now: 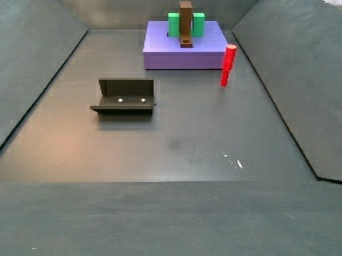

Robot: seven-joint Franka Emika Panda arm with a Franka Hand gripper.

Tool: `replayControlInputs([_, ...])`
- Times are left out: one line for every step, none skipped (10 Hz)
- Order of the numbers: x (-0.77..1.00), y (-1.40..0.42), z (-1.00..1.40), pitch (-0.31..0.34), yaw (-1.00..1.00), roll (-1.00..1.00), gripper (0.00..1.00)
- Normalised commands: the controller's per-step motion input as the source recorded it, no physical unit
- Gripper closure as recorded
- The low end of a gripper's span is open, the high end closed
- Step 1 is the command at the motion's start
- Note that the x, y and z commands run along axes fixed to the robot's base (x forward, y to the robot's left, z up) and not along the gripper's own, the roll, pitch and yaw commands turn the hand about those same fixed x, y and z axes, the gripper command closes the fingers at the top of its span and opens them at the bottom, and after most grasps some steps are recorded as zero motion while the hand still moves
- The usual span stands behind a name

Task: Pick up the blue object. Move up. Place the blue object on the fixture. Regrasp the blue object. Move to above the board. Insert the blue object.
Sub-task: Insert the blue object.

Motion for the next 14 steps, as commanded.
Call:
replayControlInputs([-0.13, -0.29, -0.36, 0.0, 0.05, -0.29, 1.0])
replayControlInputs([-0.13, -0.54, -0.31, 0.03, 0.08, -0.33, 1.0])
replayControlInputs([-0.07, -0.64, -0.2, 0.093, 0.11, -0.29, 1.0])
replayControlInputs([-0.04, -0.67, -0.23, 0.099, 0.11, -0.28, 1.0])
replayControlInputs([-0.03, -0.67, -0.25, 0.091, 0.13, -0.26, 1.0])
replayControlInputs([-0.05, -0.65, -0.53, 0.0, 0.13, -0.18, 1.0])
replayControlInputs([0.0, -0.58, -0.53, -0.026, 0.06, 0.0, 1.0])
replayControlInputs([0.0, -0.5, -0.37, 0.0, 0.03, 0.0, 1.0])
replayControlInputs([0.0, 0.0, -0.19, 0.0, 0.0, 0.0, 1.0])
replayControlInputs([0.0, 0.05, -0.23, 0.0, 0.04, 0.0, 1.0])
replayControlInputs([-0.04, 0.0, -0.42, -0.041, 0.03, 0.0, 1.0])
replayControlInputs([0.0, -0.15, -0.52, -0.059, 0.01, 0.0, 1.0])
replayControlInputs([0.05, -0.26, -0.8, -0.06, 0.11, 0.12, 1.0])
replayControlInputs([0.13, -0.31, -0.78, -0.049, 0.07, 0.16, 1.0])
